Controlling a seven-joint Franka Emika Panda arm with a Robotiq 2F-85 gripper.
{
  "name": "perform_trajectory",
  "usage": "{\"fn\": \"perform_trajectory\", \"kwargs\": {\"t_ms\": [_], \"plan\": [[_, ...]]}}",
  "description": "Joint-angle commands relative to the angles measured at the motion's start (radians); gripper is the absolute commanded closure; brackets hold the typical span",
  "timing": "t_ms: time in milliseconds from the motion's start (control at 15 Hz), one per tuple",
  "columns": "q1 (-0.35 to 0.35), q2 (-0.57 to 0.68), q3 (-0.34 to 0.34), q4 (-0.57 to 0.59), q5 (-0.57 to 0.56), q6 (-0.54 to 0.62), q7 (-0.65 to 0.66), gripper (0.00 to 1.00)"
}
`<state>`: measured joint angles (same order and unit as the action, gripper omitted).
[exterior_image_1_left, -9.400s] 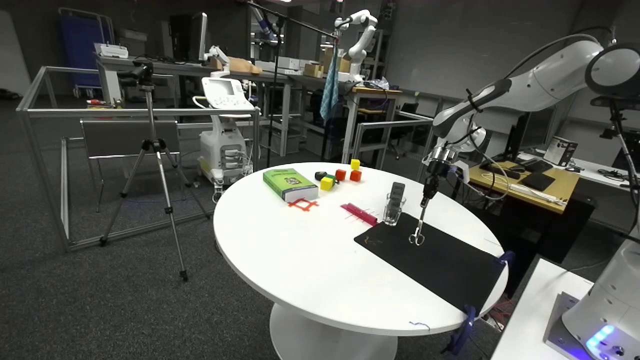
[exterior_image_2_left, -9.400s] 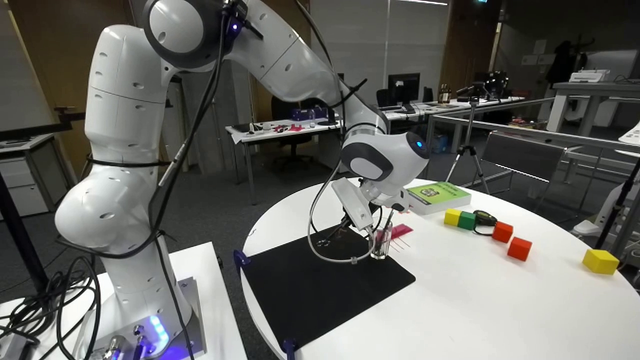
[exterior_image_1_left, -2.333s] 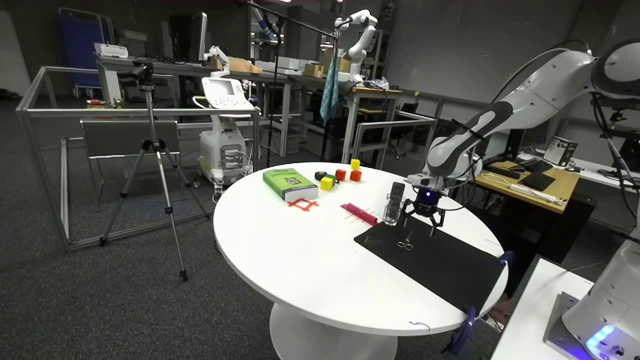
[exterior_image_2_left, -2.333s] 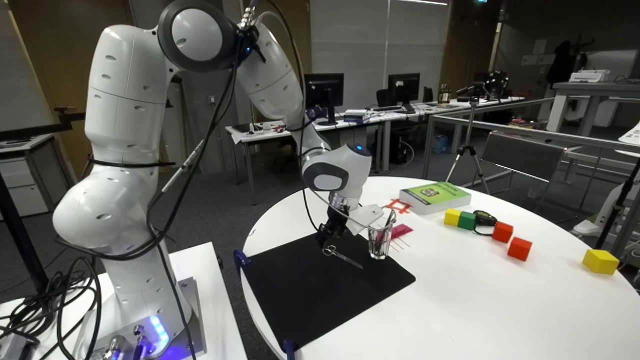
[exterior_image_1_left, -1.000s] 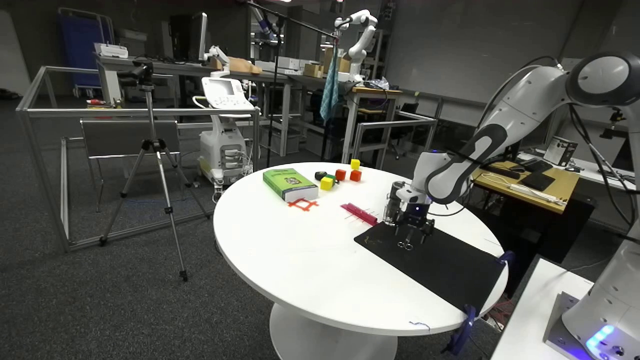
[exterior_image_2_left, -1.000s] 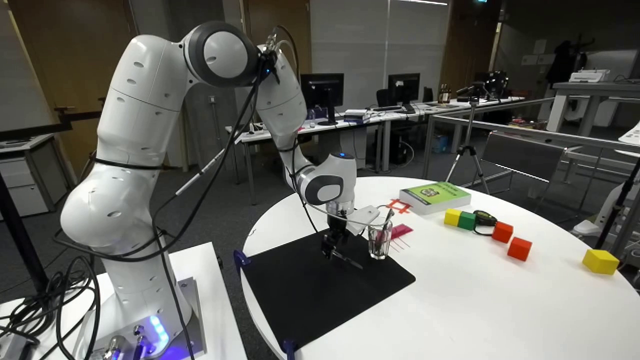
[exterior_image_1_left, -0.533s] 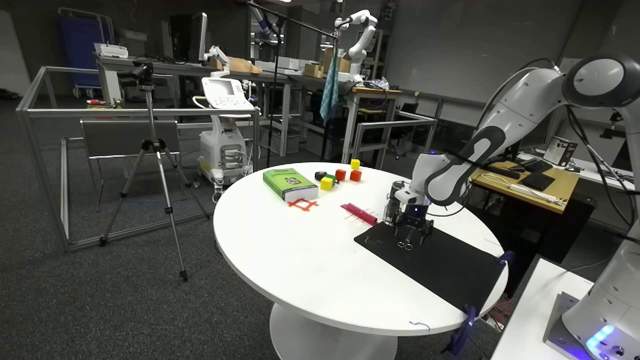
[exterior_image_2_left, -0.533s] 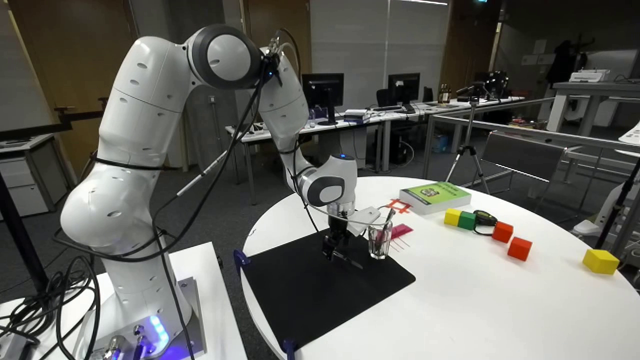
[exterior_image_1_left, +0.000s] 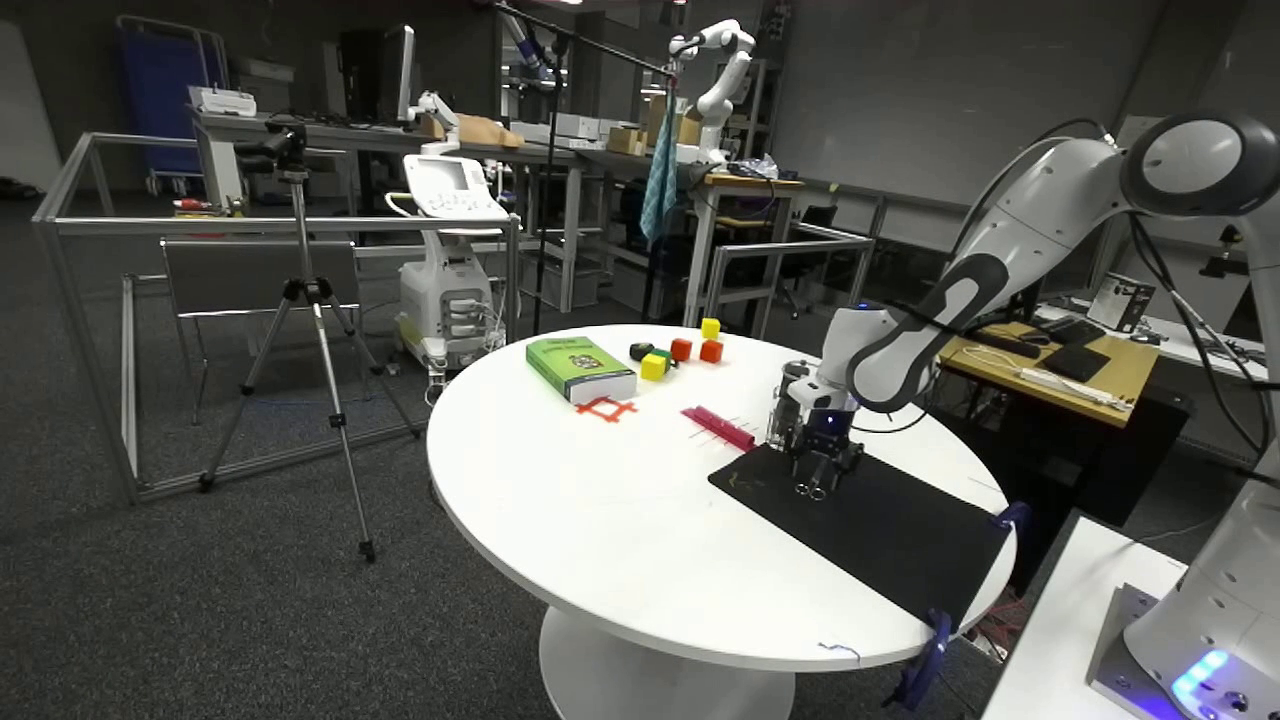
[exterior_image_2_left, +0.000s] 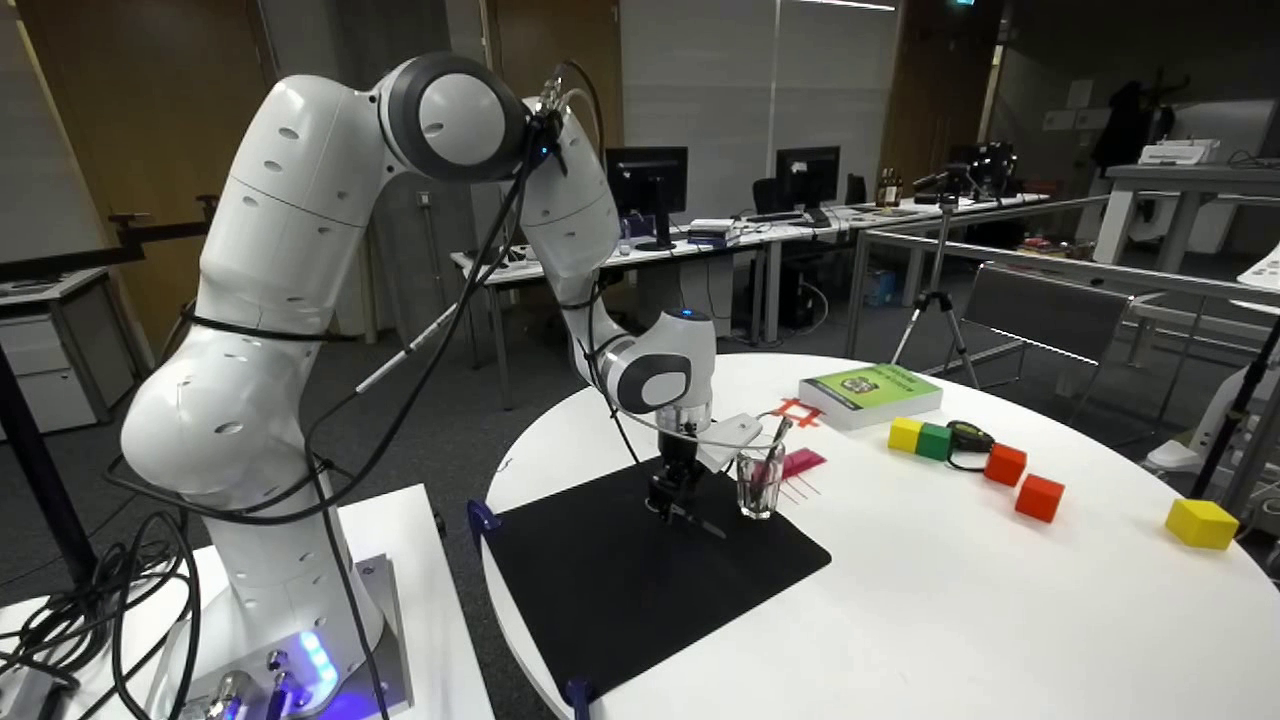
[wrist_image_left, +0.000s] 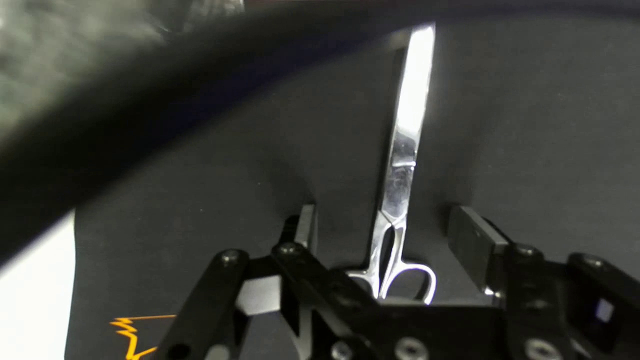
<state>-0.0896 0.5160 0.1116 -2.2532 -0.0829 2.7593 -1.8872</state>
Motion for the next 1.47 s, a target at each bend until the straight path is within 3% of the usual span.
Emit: {"fn": "perform_trajectory", "kwargs": {"t_ms": [0,333,400,533,1400], "plan": [[0.013,0.012,-0.010,0.012,-0.037,0.016,0.047,0.60],[0.013,0.008,-0.010,0.017,-0.045,0.012,0.055,0.97],[0.009,0.007,-0.006,0.017,-0.044,0.011,0.054,1.00],[0.001,0.003,0.004,0.013,-0.033,0.004,0.050,0.96],[-0.089,-0.078,0.132,-0.066,0.074,0.022,0.010,0.96]]}}
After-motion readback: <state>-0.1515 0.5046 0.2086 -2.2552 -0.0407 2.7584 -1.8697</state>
